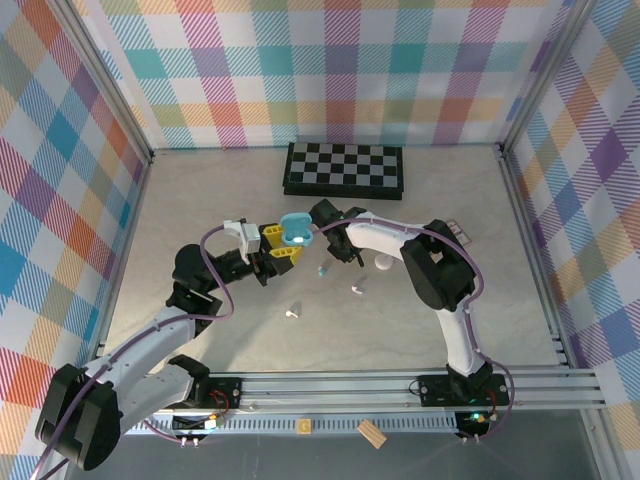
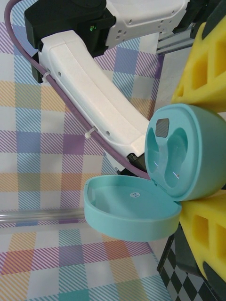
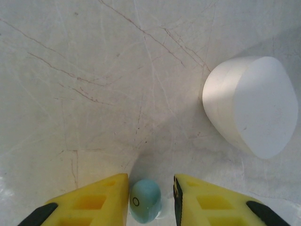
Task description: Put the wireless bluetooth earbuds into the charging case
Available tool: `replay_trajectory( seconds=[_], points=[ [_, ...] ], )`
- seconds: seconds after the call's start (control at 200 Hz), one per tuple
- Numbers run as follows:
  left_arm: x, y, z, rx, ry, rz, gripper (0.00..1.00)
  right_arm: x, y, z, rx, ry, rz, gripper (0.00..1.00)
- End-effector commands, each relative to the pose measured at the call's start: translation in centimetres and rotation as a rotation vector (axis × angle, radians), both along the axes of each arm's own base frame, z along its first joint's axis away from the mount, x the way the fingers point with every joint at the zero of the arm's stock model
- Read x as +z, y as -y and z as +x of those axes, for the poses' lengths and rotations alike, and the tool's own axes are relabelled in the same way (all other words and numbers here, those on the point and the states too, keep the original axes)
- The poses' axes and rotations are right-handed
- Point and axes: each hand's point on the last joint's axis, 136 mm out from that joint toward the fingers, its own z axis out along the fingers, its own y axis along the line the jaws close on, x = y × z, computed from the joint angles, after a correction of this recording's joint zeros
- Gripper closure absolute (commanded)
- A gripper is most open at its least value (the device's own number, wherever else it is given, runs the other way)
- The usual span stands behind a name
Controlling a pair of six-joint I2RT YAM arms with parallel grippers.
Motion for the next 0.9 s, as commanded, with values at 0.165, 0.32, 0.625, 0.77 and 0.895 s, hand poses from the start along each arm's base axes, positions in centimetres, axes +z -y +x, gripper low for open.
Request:
replay_trajectory(
  seconds=[0.165,0.32,0.625,0.77,0.895],
  points=[
    [0.5,-0.1,0.1,-0.006,0.034,-0.005,0.61,0.4,0.3,-0.5,0.02,-0.015,-0.022,0.66],
    [0.6,-0.1,0.1,-0.005,0.037,-0.007,0.61,-0.3,0.4,-0.2,0.018,-0.012,-0.045,0.67],
    [0.6,-0.3,0.0,-0.001,0.036,-0.004,0.61,0.4,1.1,0.4,-0.005,0.016,-0.078,0.72],
    [0.6,-0.2,0.0,-0.003,0.035,-0.004,0.61,-0.2,1.4,0.4,-0.011,0.006,-0.084,0.74],
    [0.6,-0.2,0.0,-0.005,0.035,-0.005,0.61,-0.6,1.5,0.4,-0.015,0.002,-0.088,0.78]
  ],
)
